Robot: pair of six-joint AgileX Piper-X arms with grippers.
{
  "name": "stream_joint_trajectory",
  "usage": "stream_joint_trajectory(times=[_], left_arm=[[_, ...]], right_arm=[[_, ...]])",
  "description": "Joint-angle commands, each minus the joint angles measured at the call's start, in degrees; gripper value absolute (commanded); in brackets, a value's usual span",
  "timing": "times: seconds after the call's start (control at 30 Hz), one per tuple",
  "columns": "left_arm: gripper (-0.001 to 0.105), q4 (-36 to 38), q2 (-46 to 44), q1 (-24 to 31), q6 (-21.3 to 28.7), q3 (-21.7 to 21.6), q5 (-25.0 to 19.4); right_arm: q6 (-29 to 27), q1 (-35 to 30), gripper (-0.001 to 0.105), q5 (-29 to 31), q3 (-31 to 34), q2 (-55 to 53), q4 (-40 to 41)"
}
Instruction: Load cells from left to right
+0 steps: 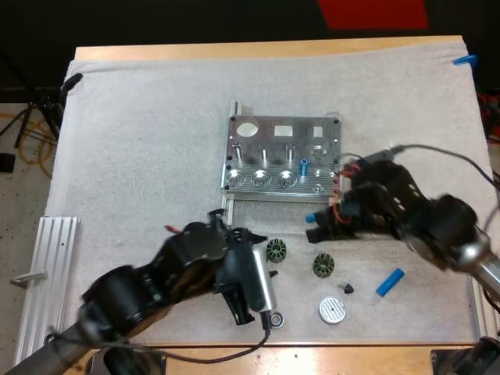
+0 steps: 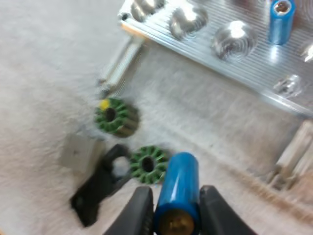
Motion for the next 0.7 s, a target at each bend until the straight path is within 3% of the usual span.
stream_joint_trajectory(times=[0.0, 0.1, 0.37, 0.67], left_arm=[[0.052, 0.36, -1.91, -0.23, -3.09, -0.41, -2.44], [0.052, 0.37, -4.76, -0.23, -7.53, -0.41, -6.27], [0.052, 0.37, -6.23, -0.23, -18.01, -0.41, -12.1], [0.052, 0.37, -6.84, -0.23, -23.1, -0.41, -16.71]], right_arm=[[-2.23, 0.22, 0.0, 2.48, -2.82, 1.64, 1.19], [-6.12, 0.22, 0.0, 7.89, -8.97, 7.62, 4.01], [-9.86, -3.07, 0.0, 9.1, -21.46, 20.83, 6.99], [-13.43, -6.47, 0.0, 10.17, -31.65, 31.69, 13.27]])
